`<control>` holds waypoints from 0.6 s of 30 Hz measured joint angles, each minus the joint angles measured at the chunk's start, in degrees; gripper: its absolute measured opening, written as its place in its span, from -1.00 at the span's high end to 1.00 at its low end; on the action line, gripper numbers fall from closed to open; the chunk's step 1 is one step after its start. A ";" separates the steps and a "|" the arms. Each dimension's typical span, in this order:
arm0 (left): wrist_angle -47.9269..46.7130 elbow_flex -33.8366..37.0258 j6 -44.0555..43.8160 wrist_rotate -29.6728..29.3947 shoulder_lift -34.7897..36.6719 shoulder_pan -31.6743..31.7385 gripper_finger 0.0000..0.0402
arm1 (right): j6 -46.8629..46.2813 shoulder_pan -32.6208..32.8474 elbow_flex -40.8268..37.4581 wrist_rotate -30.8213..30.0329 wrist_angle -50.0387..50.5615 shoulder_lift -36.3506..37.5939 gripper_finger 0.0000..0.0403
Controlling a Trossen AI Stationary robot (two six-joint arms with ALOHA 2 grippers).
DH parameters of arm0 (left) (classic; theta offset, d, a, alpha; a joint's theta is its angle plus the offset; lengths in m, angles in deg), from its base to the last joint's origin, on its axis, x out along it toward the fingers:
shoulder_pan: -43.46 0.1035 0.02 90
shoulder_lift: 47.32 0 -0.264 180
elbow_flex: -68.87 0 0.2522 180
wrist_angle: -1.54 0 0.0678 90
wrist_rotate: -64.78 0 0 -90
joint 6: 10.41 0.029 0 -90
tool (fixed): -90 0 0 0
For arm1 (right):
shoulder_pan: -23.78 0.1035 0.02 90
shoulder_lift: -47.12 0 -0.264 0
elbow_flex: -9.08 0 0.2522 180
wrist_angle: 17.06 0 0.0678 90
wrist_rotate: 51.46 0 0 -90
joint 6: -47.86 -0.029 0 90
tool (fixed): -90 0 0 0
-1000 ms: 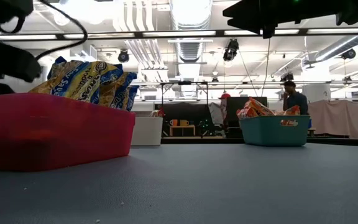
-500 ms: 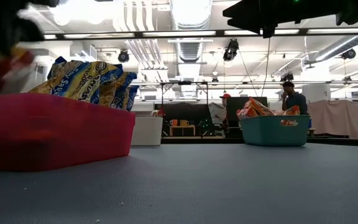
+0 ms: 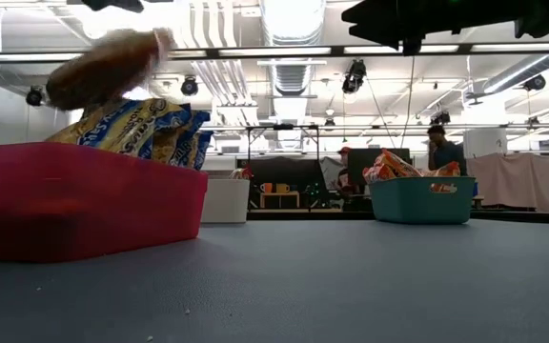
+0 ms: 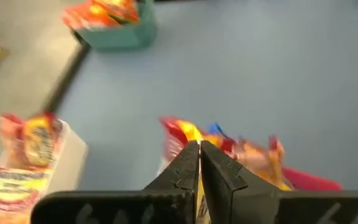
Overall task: Sort Maruchan noodles
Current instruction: Put the red noodle pack into the white bin, then put the red noodle into the white bin
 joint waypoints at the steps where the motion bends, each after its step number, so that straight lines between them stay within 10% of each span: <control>1: 0.68 0.00 0.77 -1.49 -0.06 0.06 1.00 | 0.00 0.03 0.00 0.00 -0.16 0.00 -0.18; 9: 8.69 0.04 8.71 -10.63 -0.28 0.50 1.00 | -0.02 0.04 1.07 0.02 0.08 0.02 -0.18; 18: 5.39 0.15 5.47 0.64 -2.97 0.48 1.00 | -1.60 0.04 1.16 0.02 0.72 0.04 -0.18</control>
